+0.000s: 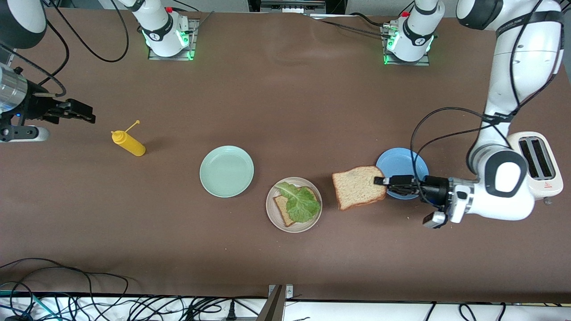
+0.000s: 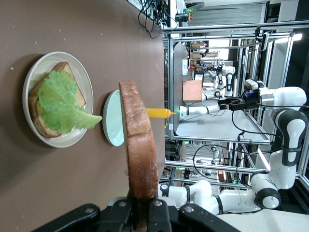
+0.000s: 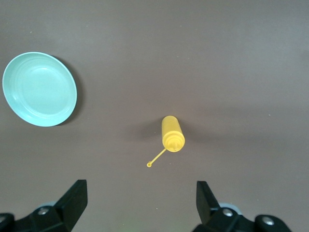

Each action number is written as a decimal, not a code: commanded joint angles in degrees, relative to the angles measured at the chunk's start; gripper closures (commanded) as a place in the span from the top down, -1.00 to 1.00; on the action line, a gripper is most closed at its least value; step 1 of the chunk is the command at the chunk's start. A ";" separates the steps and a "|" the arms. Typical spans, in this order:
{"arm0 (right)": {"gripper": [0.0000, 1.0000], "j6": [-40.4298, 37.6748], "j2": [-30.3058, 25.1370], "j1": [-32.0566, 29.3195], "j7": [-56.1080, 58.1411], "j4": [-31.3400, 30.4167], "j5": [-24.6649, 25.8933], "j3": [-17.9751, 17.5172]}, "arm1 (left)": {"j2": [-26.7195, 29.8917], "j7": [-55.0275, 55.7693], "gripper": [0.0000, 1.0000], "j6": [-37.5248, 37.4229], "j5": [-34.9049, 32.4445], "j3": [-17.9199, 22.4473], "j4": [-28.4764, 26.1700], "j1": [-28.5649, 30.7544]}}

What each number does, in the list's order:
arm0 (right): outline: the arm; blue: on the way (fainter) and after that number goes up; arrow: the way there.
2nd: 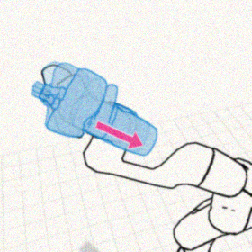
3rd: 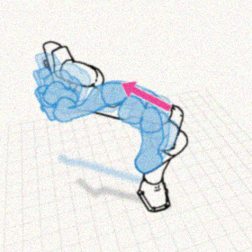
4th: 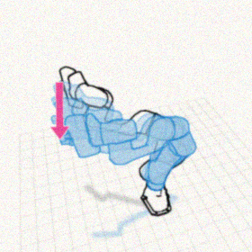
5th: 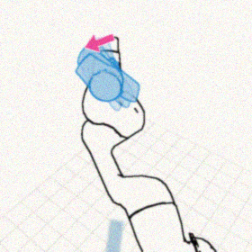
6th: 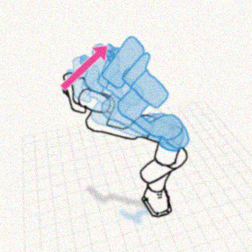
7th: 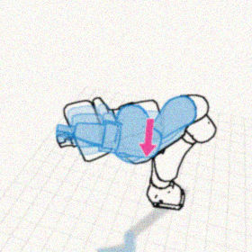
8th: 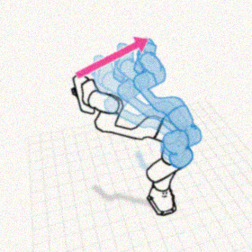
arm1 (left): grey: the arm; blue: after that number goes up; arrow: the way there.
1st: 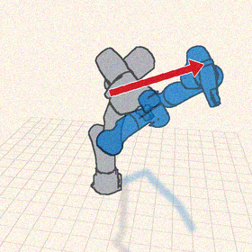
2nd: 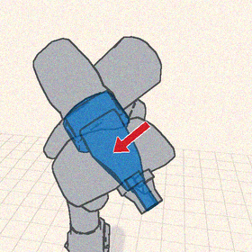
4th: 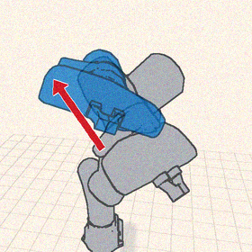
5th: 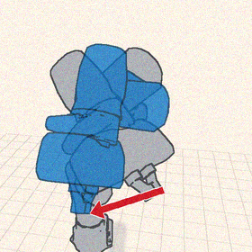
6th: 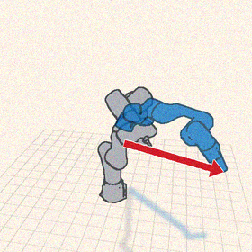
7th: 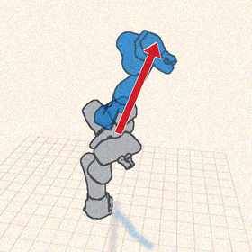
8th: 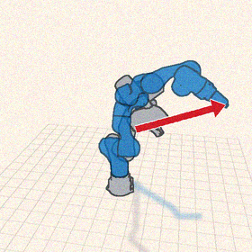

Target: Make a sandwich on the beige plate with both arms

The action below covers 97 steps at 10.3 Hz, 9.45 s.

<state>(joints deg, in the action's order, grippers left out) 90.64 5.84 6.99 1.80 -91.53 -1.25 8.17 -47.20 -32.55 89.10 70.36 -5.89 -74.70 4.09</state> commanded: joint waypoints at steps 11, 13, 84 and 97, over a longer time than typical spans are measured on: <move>1.00 8.32 2.16 0.31 -4.34 -0.41 0.02 -0.35 | -5.17 -2.25 -1.00 29.02 11.98 0.44 -1.41 -17.62; 1.00 8.32 2.42 0.39 -4.34 -0.41 0.02 -0.43 | -6.06 -4.61 -1.00 29.38 12.08 0.53 -1.41 -18.07; 1.00 9.55 2.33 -0.31 -4.34 -1.28 -0.16 0.97 | 47.30 33.17 1.00 -8.50 -69.92 5.37 -14.26 -4.44; 1.00 9.55 2.51 -0.22 -4.34 -1.46 -0.16 0.88 | 43.35 32.73 1.00 -7.89 -69.92 5.28 -11.70 -4.80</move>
<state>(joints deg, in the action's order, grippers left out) 99.76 9.21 6.90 -2.11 -91.85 -1.27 9.25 -1.48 0.63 81.50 0.03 -0.91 -88.53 -1.14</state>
